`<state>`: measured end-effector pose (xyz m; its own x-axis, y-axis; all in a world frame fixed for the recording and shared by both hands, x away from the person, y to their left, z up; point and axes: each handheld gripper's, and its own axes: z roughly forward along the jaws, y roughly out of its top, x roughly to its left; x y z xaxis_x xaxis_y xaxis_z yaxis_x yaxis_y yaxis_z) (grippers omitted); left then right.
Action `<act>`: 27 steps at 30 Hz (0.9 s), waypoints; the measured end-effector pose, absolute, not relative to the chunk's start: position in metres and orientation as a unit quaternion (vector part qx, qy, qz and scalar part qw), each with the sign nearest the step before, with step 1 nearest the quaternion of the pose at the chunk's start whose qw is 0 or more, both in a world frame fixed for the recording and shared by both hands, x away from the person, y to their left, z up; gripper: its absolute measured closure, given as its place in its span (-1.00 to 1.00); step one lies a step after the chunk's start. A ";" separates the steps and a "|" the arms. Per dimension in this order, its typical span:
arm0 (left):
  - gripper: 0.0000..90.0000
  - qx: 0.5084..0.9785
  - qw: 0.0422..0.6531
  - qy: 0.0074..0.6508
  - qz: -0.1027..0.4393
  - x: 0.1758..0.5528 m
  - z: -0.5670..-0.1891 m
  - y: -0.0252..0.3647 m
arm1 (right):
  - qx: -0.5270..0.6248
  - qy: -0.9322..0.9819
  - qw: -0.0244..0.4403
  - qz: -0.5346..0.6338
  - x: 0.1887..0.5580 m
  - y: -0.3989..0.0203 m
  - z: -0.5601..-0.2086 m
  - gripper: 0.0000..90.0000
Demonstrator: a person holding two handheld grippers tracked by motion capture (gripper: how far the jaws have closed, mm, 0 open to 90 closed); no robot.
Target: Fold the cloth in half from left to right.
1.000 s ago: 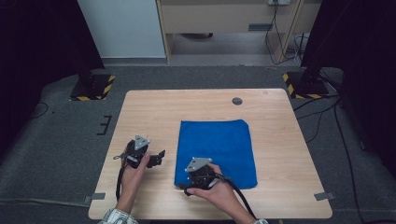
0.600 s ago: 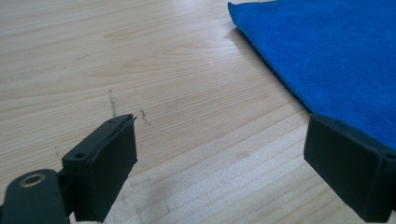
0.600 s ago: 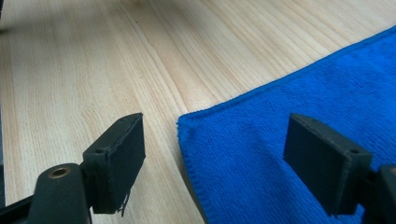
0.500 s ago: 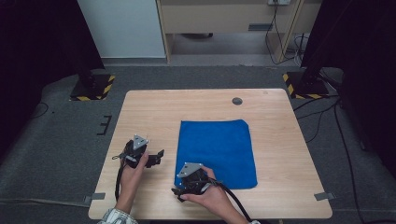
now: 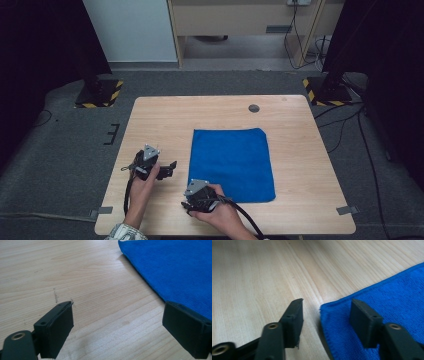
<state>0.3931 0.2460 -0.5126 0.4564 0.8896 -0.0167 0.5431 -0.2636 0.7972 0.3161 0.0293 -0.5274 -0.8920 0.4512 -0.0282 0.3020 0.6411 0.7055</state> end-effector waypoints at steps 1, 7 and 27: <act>-0.80 0.762 0.385 0.469 0.224 0.393 -0.512 0.245 | 0.213 0.899 0.099 0.370 0.316 0.029 -0.527 0.18; -0.77 0.759 0.400 0.468 0.211 0.395 -0.510 0.243 | 0.218 0.895 0.096 0.377 0.320 0.024 -0.526 0.90; -0.55 0.793 0.384 0.445 0.161 0.494 -0.515 0.202 | 0.204 0.887 0.044 0.413 0.304 0.035 -0.519 0.94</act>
<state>0.4937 0.2018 -0.5146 0.5525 0.8291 -0.0859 0.5814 -0.3095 0.7524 0.3039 0.0353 -0.5189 -0.9125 0.3989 0.0906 0.3262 0.5759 0.7496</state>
